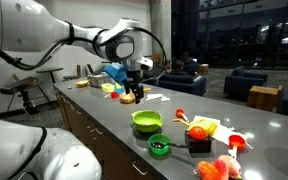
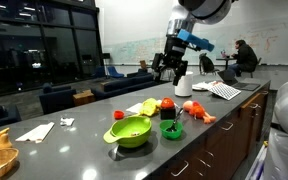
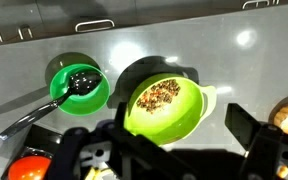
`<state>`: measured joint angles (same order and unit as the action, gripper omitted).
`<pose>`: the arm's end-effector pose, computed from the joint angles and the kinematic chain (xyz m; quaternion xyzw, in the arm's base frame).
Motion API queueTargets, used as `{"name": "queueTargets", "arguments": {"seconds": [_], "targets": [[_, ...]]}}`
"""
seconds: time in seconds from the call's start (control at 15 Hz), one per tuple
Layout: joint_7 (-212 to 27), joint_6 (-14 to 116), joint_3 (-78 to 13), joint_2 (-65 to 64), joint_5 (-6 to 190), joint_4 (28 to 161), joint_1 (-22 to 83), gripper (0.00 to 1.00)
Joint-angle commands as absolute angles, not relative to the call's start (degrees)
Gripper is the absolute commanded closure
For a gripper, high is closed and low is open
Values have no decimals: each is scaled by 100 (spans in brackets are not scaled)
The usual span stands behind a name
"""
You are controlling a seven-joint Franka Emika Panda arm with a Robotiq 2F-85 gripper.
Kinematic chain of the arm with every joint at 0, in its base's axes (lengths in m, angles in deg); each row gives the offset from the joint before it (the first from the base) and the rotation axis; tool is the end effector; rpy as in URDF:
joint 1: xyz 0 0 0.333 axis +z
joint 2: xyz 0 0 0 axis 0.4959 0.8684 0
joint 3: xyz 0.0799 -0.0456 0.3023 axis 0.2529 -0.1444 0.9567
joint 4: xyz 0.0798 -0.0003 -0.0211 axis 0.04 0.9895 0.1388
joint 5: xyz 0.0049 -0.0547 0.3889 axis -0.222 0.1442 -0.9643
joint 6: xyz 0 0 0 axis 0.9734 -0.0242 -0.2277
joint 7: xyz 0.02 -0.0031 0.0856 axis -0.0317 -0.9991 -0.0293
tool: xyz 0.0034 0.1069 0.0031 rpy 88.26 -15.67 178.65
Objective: Put the spoon in the green bowl
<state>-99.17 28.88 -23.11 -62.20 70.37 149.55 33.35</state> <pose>0.3259 0.0761 0.5227 -0.9851 0.0830 -0.0666 0.1349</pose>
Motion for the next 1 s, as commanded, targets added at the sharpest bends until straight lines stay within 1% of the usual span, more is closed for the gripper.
{"name": "queueTargets", "arguments": {"seconds": [0.0, 0.67, 0.73, 0.8, 0.87, 0.93], "targets": [[-10581, 3589, -2078, -6582, 7130, 15465, 2954, 0], [-12330, 4636, -1730, -7062, 8088, 16563, 1742, 0], [-12567, 4564, -1665, -6696, 8255, 16139, 1552, 0], [-12810, 4601, -1592, -6704, 8374, 16175, 1435, 0], [-12402, 4431, -1916, -6697, 8233, 16134, 1777, 0], [-12444, 4426, -1905, -6676, 8277, 16103, 1716, 0]]}}
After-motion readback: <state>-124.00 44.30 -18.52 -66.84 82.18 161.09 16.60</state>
